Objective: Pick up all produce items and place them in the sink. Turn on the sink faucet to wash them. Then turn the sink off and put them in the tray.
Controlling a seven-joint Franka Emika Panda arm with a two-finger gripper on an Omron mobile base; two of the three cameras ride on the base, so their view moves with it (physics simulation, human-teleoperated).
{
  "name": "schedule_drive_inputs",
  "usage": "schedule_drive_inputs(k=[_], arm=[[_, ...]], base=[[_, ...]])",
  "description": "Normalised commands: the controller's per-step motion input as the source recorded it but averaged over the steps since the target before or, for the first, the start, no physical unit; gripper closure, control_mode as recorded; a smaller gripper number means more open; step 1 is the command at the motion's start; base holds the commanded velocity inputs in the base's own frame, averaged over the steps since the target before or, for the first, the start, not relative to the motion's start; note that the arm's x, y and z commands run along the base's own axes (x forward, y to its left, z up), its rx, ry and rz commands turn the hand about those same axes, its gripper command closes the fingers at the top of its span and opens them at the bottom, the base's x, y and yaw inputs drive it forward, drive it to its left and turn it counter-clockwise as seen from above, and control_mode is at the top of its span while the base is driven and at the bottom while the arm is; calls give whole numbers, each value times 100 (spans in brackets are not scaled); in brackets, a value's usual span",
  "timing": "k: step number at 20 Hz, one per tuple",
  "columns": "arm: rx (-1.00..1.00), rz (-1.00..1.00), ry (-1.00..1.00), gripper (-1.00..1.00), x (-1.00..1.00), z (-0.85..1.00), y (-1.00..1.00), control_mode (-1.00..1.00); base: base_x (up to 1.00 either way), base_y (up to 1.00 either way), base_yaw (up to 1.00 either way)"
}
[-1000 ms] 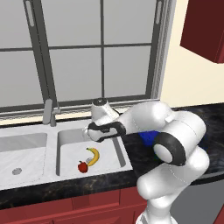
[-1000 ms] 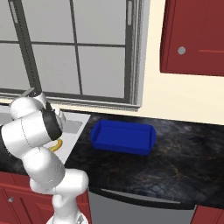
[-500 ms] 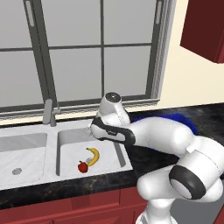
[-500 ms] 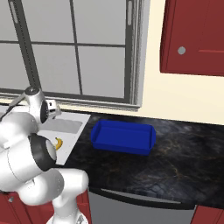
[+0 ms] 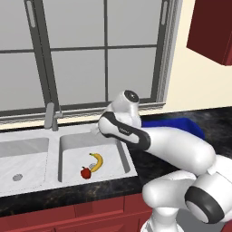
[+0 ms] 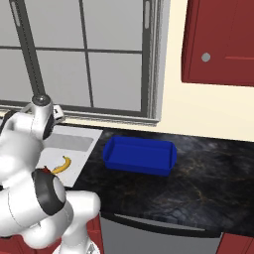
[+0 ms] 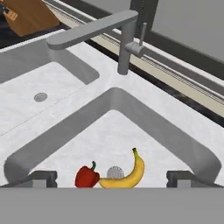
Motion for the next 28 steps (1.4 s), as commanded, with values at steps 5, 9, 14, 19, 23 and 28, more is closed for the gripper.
schedule_drive_inputs(k=[5, 9, 14, 19, 23, 28], arm=[[21, 17, -18, -100, -4, 20, 2, -100], [25, 10, -20, -100, 0, 0, 1, -100], [18, 1, -5, -100, 5, -7, -11, -100], [5, 1, 0, -100, 33, -6, 0, -100], [2, 6, -2, -100, 42, -7, 12, -100], [4, 8, -2, -100, 32, 0, 19, -100]], base=[[0, 0, 0], [0, 0, 0], [0, 0, 0], [0, 0, 0], [0, 0, 0], [0, 0, 0]])
